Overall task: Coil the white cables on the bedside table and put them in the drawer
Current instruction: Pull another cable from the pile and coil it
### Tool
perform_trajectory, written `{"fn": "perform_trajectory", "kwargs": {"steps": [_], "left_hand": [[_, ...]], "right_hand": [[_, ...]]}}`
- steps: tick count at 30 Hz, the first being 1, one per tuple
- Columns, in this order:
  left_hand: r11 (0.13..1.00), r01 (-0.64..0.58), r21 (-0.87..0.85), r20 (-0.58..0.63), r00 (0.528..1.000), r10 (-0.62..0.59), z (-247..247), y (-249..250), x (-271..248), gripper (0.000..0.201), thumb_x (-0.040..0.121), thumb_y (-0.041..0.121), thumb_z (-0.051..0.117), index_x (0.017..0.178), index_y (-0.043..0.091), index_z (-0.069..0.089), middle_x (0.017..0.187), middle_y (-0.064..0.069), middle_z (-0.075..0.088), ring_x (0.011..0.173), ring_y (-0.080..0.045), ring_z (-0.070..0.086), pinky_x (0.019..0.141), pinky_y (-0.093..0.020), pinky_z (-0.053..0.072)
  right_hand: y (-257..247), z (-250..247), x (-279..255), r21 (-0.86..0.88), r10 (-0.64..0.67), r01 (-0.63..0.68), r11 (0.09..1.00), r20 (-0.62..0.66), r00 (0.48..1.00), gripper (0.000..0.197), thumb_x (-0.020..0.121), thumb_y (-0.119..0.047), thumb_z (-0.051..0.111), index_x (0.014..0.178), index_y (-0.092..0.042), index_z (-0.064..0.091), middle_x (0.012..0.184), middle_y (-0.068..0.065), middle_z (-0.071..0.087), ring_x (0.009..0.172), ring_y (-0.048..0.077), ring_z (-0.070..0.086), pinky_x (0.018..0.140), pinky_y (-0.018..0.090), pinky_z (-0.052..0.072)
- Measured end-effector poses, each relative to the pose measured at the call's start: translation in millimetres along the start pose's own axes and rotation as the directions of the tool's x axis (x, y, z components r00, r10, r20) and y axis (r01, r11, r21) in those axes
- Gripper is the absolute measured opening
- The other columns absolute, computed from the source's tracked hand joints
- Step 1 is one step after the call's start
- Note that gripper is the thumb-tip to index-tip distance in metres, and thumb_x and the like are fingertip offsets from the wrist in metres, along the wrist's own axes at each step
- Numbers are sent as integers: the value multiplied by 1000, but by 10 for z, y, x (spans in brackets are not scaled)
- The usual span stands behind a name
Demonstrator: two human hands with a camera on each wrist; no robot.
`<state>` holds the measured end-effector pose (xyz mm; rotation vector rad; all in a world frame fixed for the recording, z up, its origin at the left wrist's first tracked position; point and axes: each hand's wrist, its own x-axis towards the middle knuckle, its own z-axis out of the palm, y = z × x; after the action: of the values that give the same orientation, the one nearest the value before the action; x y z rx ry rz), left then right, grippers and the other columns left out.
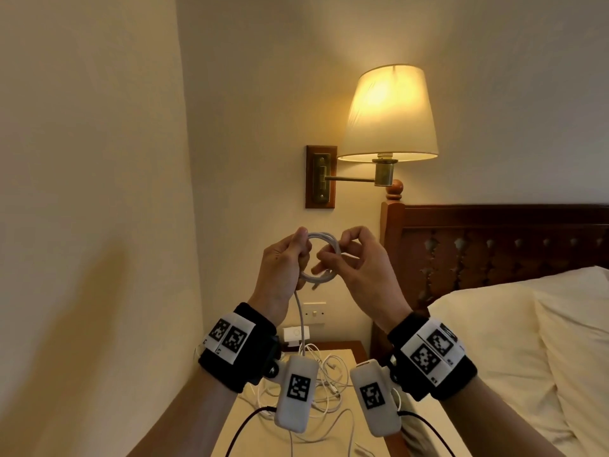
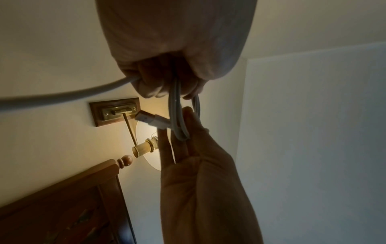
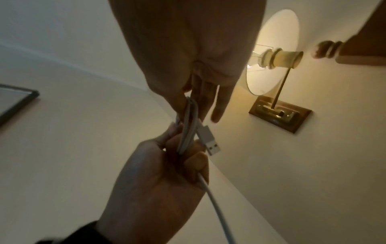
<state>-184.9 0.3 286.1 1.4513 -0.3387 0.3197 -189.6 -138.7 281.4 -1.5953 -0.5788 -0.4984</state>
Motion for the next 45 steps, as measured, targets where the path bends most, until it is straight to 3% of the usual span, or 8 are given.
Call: {"fn": "perform_trajectory", "kwargs": {"steps": [5, 16, 20, 24, 29, 37, 42, 45], "left_hand": [[998, 1, -61, -36, 999, -3, -65, 59, 18, 40, 102, 39, 38, 71, 17, 50, 55, 5, 33, 51, -10, 26, 48, -24, 26], [991, 15, -136, -83, 996, -27, 22, 8, 19, 39, 101, 40, 40, 71, 18, 51, 56, 5, 32, 54, -11, 28, 60, -29, 28], [999, 27, -21, -115, 993, -30, 55, -25, 22, 39, 100, 43, 42, 73, 19, 54, 59, 5, 36, 57, -11, 31, 58, -27, 29], [1000, -3, 14, -76, 997, 5, 113, -31, -25, 38, 99, 44, 42, 76, 19, 56, 61, 4, 37, 55, -10, 32, 52, -25, 29], [1000, -8, 2, -83, 997, 8, 110, 0, -47, 37, 100, 43, 42, 76, 18, 56, 60, 4, 36, 54, -10, 31, 50, -24, 29], [994, -82, 68, -85, 993, 87, 65, 79, -44, 38, 99, 41, 42, 74, 17, 56, 61, 3, 38, 58, -10, 33, 58, -25, 31], [992, -103, 72, -100, 989, 110, 17, 107, -9, 36, 100, 37, 44, 77, 15, 59, 62, 3, 39, 60, -10, 33, 60, -25, 31], [985, -131, 111, -99, 985, 142, 12, 84, -20, 37, 100, 37, 43, 73, 16, 56, 60, 3, 36, 56, -9, 31, 57, -25, 29]], "right_hand": [[8, -65, -70, -3, 26, -25, 1000, 176, 984, 35, 83, 5, 66, 108, -10, 47, 102, 11, 71, 97, 22, 70, 87, 37, 57], [154, 28, -278, 30, 190, -197, 980, 151, 970, 46, 81, 11, 66, 115, -12, 46, 96, 13, 72, 94, 23, 71, 89, 47, 56], [47, -124, -145, 68, 245, -275, 959, 291, 925, 40, 84, 2, 61, 120, -15, 57, 101, 13, 65, 96, 23, 66, 89, 37, 54], [-8, -113, -34, 402, 289, -340, 851, 183, 940, 30, 95, -26, 53, 87, 0, 67, 89, 13, 68, 87, 23, 65, 92, 37, 51], [60, -98, -23, 588, 211, -337, 736, 274, 938, 34, 92, -24, 49, 96, 0, 73, 83, 12, 66, 73, 16, 64, 80, 29, 56], [9, -293, -9, 227, 133, -216, 950, 332, 934, 27, 90, -17, 54, 109, -4, 68, 108, 13, 70, 99, 22, 67, 85, 31, 56], [44, -356, -112, 40, 140, -164, 986, 349, 927, 28, 86, 1, 64, 114, -2, 66, 95, 11, 74, 82, 18, 69, 68, 22, 54], [76, -367, -112, -181, 121, -70, 981, 292, 949, 20, 87, -6, 66, 107, -10, 70, 91, 5, 75, 82, 17, 69, 74, 25, 55]]}}
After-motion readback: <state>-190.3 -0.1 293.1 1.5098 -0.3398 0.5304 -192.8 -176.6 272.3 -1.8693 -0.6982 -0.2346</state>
